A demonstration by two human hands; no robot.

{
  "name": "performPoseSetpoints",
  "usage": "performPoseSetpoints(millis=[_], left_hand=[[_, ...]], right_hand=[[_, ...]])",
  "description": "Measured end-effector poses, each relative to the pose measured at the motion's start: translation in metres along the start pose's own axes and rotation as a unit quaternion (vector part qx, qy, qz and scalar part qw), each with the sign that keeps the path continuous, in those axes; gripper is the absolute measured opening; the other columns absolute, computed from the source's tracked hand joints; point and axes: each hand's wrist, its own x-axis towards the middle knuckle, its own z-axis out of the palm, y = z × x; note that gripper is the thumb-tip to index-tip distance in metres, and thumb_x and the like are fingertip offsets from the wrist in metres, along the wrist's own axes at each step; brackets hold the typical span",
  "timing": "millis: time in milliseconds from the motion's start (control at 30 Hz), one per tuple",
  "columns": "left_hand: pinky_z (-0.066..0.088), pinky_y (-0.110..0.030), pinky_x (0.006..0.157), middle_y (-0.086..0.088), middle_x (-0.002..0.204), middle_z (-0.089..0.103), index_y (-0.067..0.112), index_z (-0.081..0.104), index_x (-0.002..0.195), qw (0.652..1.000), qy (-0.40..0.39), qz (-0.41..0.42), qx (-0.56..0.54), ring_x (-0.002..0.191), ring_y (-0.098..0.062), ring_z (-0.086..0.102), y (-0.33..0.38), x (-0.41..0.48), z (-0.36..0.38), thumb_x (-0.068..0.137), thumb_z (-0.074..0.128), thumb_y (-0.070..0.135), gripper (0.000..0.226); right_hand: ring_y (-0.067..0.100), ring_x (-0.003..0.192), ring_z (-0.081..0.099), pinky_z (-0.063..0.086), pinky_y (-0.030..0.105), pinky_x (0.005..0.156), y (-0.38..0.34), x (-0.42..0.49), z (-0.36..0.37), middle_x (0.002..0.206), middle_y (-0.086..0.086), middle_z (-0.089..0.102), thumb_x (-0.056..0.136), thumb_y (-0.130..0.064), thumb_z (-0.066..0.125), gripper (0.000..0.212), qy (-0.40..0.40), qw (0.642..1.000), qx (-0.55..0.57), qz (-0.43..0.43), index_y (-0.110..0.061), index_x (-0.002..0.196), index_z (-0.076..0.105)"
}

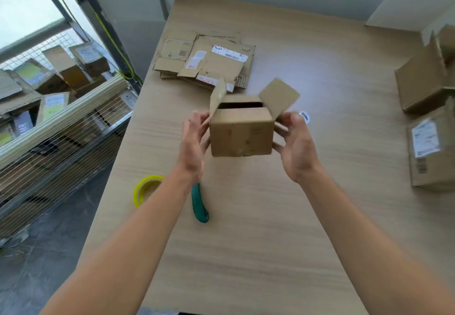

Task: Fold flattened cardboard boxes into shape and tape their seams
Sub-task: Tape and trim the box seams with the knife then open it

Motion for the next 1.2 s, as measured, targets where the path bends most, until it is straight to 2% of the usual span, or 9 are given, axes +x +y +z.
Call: performPoseSetpoints(millis=[200, 300, 367, 467, 567, 733, 933, 1100, 1200], left_hand=[[0.041, -0.053, 0.112, -0.004, 0.141, 0.055, 0.017, 0.039, 0.137, 0.996, -0.012, -0.064, 0.058, 0.128, -0.018, 0.055, -0.055, -0.05, -0.02, 0.078, 0.062, 0.064, 0.079], [0.048, -0.045, 0.106, -0.003, 0.141, 0.046, 0.032, 0.031, 0.141, 0.981, -0.022, -0.065, 0.181, 0.125, -0.02, 0.055, -0.072, -0.061, -0.03, 0.061, 0.076, 0.067, 0.099], [0.047, -0.037, 0.104, 0.0, 0.145, 0.038, 0.038, 0.025, 0.144, 0.961, -0.028, -0.032, 0.272, 0.126, -0.018, 0.05, -0.078, -0.063, -0.033, 0.059, 0.083, 0.065, 0.107], [0.039, -0.035, 0.106, 0.012, 0.141, 0.03, 0.041, 0.021, 0.145, 0.914, -0.032, 0.076, 0.398, 0.13, -0.014, 0.04, -0.079, -0.058, -0.028, 0.062, 0.086, 0.059, 0.106], [0.036, -0.034, 0.107, 0.017, 0.135, 0.027, 0.042, 0.02, 0.147, 0.88, -0.08, 0.128, 0.45, 0.128, -0.006, 0.035, -0.072, -0.053, -0.015, 0.072, 0.081, 0.046, 0.096], [0.046, -0.051, 0.102, 0.003, 0.134, 0.055, 0.044, 0.031, 0.143, 0.942, 0.003, 0.076, 0.327, 0.114, -0.022, 0.058, -0.056, -0.043, -0.012, 0.084, 0.038, 0.031, 0.06], [0.058, -0.054, 0.087, -0.003, 0.126, 0.058, 0.032, 0.023, 0.146, 0.957, 0.117, -0.066, 0.257, 0.107, -0.027, 0.062, -0.068, -0.016, -0.025, 0.102, 0.045, 0.036, 0.05], [0.02, -0.036, 0.119, -0.01, 0.155, 0.032, 0.022, 0.024, 0.157, 0.867, 0.039, 0.096, 0.487, 0.143, -0.023, 0.027, -0.083, -0.004, -0.042, 0.104, 0.043, 0.017, 0.056], [0.031, -0.034, 0.116, 0.0, 0.152, 0.042, 0.034, 0.022, 0.158, 0.908, 0.023, 0.06, 0.413, 0.139, -0.015, 0.041, -0.081, -0.003, -0.034, 0.103, 0.052, 0.029, 0.062]], right_hand=[[0.012, 0.108, 0.062, 0.049, 0.044, 0.093, 0.072, -0.065, -0.02, 0.118, -0.01, 0.064, 0.09, -0.048, 0.058, 0.048, 0.065, 0.997, -0.009, 0.029, -0.027, 0.13, 0.042], [0.01, 0.09, 0.063, 0.049, 0.039, 0.086, 0.092, -0.083, -0.026, 0.1, -0.018, 0.069, 0.088, -0.042, 0.064, 0.044, 0.111, 0.991, -0.067, 0.023, -0.034, 0.125, 0.041], [0.017, 0.097, 0.065, 0.051, 0.035, 0.088, 0.096, -0.091, -0.027, 0.117, -0.008, 0.064, 0.089, -0.036, 0.068, 0.057, 0.163, 0.977, -0.139, -0.013, -0.031, 0.135, 0.035], [0.025, 0.134, 0.049, 0.039, 0.035, 0.113, 0.088, -0.093, -0.031, 0.142, 0.009, 0.048, 0.091, -0.022, 0.066, 0.061, 0.231, 0.882, -0.348, -0.221, -0.011, 0.144, 0.037], [0.033, 0.143, 0.04, 0.024, 0.042, 0.123, 0.072, -0.077, -0.027, 0.143, 0.014, 0.053, 0.092, -0.018, 0.063, 0.043, 0.085, 0.745, -0.538, -0.385, -0.004, 0.132, 0.06], [0.02, 0.157, 0.004, -0.009, 0.048, 0.125, 0.065, -0.042, -0.029, 0.168, -0.002, 0.019, 0.104, -0.053, 0.037, 0.059, -0.02, 0.717, -0.689, -0.102, -0.033, 0.159, 0.03], [0.013, 0.156, -0.003, -0.009, 0.057, 0.123, 0.093, -0.025, -0.051, 0.169, -0.01, 0.012, 0.104, -0.056, 0.03, 0.053, -0.028, 0.766, -0.641, -0.038, -0.041, 0.156, 0.032], [0.021, 0.155, 0.01, 0.013, 0.058, 0.123, 0.111, -0.023, -0.055, 0.166, -0.003, 0.016, 0.102, -0.046, 0.052, 0.064, 0.009, 0.847, -0.525, -0.081, -0.032, 0.159, 0.025], [0.02, 0.156, 0.009, 0.013, 0.053, 0.125, 0.114, -0.02, -0.056, 0.168, 0.002, 0.016, 0.098, -0.045, 0.06, 0.078, 0.087, 0.873, -0.475, -0.06, -0.024, 0.161, 0.018]])
